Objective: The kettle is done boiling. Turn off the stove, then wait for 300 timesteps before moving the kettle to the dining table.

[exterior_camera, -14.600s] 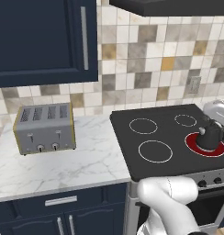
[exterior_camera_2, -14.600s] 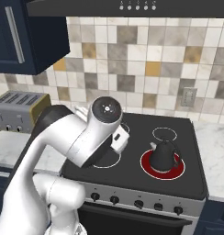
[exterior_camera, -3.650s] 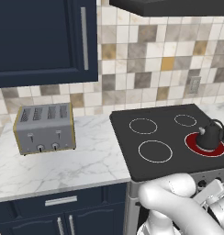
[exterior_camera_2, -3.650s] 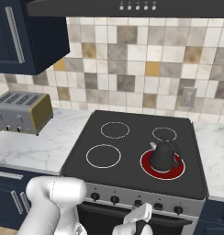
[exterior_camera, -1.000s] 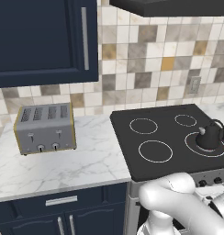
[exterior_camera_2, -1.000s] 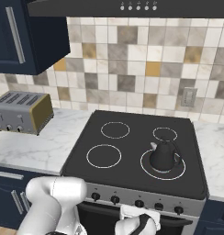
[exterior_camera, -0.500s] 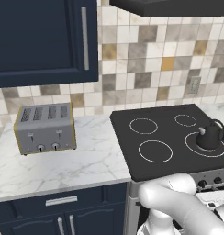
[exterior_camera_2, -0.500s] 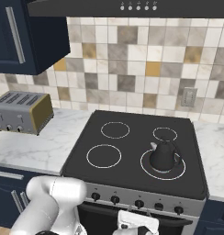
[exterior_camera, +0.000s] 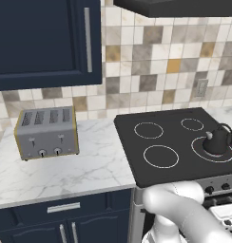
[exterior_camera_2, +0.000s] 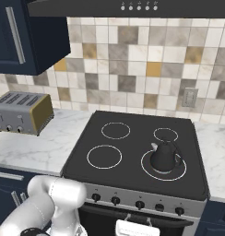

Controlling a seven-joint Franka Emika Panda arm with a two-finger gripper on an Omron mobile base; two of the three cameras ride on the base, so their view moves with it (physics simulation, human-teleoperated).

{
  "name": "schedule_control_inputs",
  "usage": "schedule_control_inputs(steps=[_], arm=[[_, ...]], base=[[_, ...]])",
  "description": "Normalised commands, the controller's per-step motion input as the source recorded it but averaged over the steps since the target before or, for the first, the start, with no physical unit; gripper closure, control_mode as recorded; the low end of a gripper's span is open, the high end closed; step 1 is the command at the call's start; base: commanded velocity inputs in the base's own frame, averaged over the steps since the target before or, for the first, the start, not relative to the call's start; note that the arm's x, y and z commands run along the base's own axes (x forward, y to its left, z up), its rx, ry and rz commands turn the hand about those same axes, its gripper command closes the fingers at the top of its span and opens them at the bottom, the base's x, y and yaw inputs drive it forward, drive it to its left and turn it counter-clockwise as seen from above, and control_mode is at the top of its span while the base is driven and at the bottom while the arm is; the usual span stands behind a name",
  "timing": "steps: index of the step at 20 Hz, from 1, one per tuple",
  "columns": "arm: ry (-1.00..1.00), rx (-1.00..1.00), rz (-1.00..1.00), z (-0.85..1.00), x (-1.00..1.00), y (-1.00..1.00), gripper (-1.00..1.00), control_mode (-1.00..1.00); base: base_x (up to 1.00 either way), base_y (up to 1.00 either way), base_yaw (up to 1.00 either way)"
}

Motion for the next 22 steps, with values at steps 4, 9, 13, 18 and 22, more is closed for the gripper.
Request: schedule_control_inputs(steps=[4, 9, 13, 18, 22], arm=[[-0.14, -0.10, 0.00, 0.48, -0.41, 0.00, -1.00, -1.00], [-0.13, -0.10, 0.00, 0.50, -0.41, 0.00, -1.00, -1.00], [-0.14, -0.09, -0.01, 0.57, -0.40, 0.00, -1.00, -1.00], [-0.12, -0.08, -0.03, 0.62, -0.41, 0.00, -1.00, -1.00], [-0.11, -0.08, -0.05, 0.63, -0.27, 0.00, -1.00, -1.00]], base=[[0.00, 0.00, 0.00], [0.00, 0.00, 0.00], [0.00, 0.00, 0.00], [0.00, 0.00, 0.00], [0.00, 0.00, 0.00]])
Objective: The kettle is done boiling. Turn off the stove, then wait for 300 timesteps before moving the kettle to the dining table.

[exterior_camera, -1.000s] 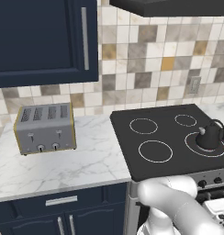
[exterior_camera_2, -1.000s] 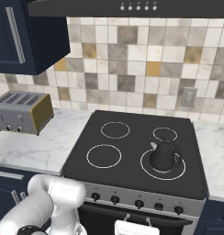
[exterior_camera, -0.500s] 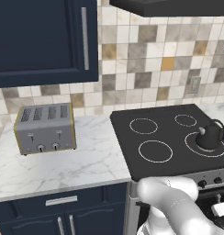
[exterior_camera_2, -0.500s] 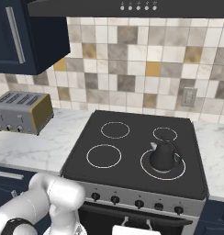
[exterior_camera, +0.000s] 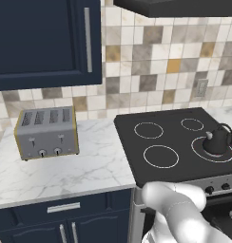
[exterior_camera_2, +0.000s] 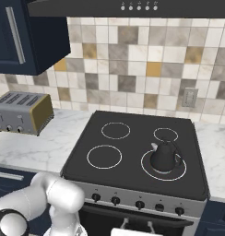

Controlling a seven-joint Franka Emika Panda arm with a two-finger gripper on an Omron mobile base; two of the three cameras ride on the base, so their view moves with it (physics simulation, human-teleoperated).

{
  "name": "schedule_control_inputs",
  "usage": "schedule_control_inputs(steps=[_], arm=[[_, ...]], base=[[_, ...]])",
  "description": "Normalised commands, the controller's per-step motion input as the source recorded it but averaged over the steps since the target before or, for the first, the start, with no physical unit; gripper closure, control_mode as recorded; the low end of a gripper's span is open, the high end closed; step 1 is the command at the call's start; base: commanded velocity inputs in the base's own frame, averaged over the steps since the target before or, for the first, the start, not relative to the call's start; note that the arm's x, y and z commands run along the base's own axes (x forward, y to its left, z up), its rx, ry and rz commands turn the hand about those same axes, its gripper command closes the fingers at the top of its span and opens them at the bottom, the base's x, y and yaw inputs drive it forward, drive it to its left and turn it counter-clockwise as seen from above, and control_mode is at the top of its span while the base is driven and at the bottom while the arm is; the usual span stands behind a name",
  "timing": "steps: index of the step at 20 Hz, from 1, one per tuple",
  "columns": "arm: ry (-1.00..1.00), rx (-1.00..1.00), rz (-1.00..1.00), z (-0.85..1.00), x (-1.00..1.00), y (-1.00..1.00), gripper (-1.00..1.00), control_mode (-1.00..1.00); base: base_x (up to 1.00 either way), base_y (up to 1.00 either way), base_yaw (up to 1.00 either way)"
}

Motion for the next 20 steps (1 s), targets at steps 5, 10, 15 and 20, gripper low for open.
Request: schedule_control_inputs(steps=[5, 10, 15, 20], arm=[[-0.13, -0.12, -0.08, 0.53, -0.12, 0.00, -1.00, -1.00], [-0.18, -0.19, -0.10, 0.48, -0.04, 0.00, -1.00, -1.00], [-0.17, -0.20, -0.12, 0.45, 0.00, -0.08, -1.00, -1.00], [-0.12, -0.18, -0.13, 0.35, 0.00, -0.09, -1.00, -1.00]], base=[[0.00, 0.00, 0.00], [0.00, 0.00, 0.00], [0.00, 0.00, 0.00], [0.00, 0.00, 0.00]])
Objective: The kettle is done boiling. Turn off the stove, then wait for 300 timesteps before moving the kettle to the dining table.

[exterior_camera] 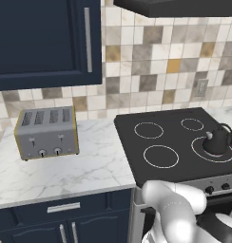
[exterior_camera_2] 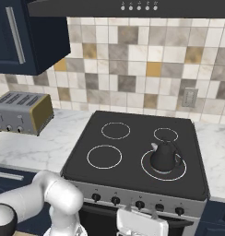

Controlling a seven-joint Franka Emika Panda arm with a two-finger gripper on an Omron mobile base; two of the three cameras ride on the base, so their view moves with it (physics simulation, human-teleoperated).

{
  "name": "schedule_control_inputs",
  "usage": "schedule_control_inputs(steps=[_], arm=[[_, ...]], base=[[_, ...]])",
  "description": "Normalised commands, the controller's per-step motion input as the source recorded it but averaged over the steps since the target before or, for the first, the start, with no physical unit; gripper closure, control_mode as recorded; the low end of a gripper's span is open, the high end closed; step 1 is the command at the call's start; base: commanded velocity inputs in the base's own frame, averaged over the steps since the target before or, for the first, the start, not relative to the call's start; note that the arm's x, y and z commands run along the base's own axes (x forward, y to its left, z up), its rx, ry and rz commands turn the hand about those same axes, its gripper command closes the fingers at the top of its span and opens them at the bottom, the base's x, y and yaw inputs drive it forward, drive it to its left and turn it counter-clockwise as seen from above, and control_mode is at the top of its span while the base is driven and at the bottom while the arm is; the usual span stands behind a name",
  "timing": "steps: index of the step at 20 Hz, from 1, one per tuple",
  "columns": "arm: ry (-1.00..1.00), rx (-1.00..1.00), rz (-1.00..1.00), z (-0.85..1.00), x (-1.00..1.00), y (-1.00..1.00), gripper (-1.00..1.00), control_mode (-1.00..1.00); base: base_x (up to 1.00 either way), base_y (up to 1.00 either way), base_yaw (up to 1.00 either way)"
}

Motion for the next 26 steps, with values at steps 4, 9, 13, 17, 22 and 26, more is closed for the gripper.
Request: schedule_control_inputs(steps=[4, 9, 13, 17, 22, 26], arm=[[-0.08, -0.18, -0.14, 0.23, 0.00, -0.11, -1.00, -1.00], [-0.04, -0.20, -0.17, 0.13, 0.00, -0.15, -1.00, -1.00], [-0.01, -0.22, -0.18, 0.14, 0.00, -0.15, -1.00, -1.00], [-0.01, -0.23, -0.18, 0.10, 0.03, -0.14, -1.00, -1.00], [-0.01, -0.23, -0.17, 0.01, 0.18, -0.09, -1.00, -1.00], [0.00, -0.21, -0.15, 0.00, 0.26, -0.13, -1.00, -1.00]], base=[[0.00, 0.00, 0.00], [0.00, 0.00, 0.00], [0.00, 0.00, 0.00], [0.00, 0.00, 0.00], [0.00, 0.00, 0.00], [0.00, 0.00, 0.00]])
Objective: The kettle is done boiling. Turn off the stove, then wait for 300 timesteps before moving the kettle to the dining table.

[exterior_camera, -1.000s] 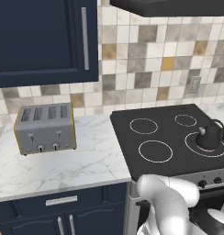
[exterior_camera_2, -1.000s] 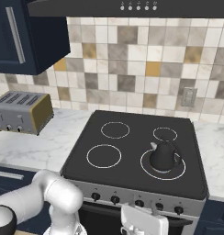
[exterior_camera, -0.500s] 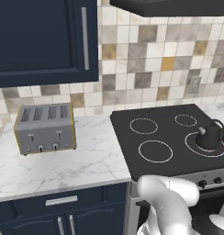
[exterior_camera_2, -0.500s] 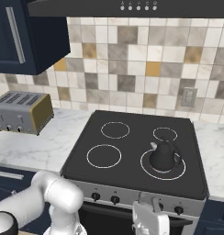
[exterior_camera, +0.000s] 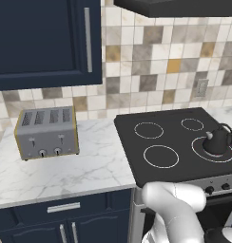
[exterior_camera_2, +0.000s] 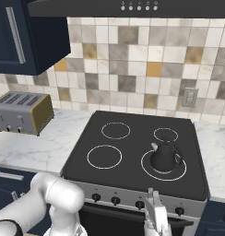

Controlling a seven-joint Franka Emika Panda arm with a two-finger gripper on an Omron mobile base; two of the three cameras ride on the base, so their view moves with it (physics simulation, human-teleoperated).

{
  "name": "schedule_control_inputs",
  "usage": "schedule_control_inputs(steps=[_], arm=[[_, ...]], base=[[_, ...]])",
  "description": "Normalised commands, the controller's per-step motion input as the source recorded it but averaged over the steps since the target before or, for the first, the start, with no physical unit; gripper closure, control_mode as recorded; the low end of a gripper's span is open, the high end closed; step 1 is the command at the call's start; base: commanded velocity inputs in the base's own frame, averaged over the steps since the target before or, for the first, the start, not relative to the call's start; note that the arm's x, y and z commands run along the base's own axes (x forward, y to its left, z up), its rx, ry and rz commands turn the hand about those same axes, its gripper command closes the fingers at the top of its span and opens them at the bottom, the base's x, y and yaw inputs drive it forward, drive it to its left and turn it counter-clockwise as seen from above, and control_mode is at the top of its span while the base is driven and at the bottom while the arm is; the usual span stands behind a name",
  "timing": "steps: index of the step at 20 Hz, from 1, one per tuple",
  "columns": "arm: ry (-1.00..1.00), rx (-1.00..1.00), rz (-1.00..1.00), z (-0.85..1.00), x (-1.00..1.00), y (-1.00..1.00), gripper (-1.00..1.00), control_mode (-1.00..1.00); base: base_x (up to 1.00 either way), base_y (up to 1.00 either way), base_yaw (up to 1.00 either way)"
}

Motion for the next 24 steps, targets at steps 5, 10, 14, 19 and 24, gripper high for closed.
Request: schedule_control_inputs(steps=[5, 10, 14, 19, 24], arm=[[0.00, -0.19, -0.16, 0.05, 0.24, -0.27, -1.00, -1.00], [0.00, -0.22, -0.12, 0.00, 0.33, -0.26, -1.00, -1.00], [0.00, -0.23, -0.08, 0.00, 0.40, -0.23, -1.00, -1.00], [0.03, -0.24, -0.07, 0.00, 0.41, -0.27, -1.00, -1.00], [0.03, -0.24, -0.06, 0.00, 0.36, -0.32, -1.00, -1.00]], base=[[0.00, 0.00, 0.00], [0.00, 0.00, 0.00], [0.00, 0.00, 0.00], [0.00, 0.00, 0.00], [0.00, 0.00, 0.00]])
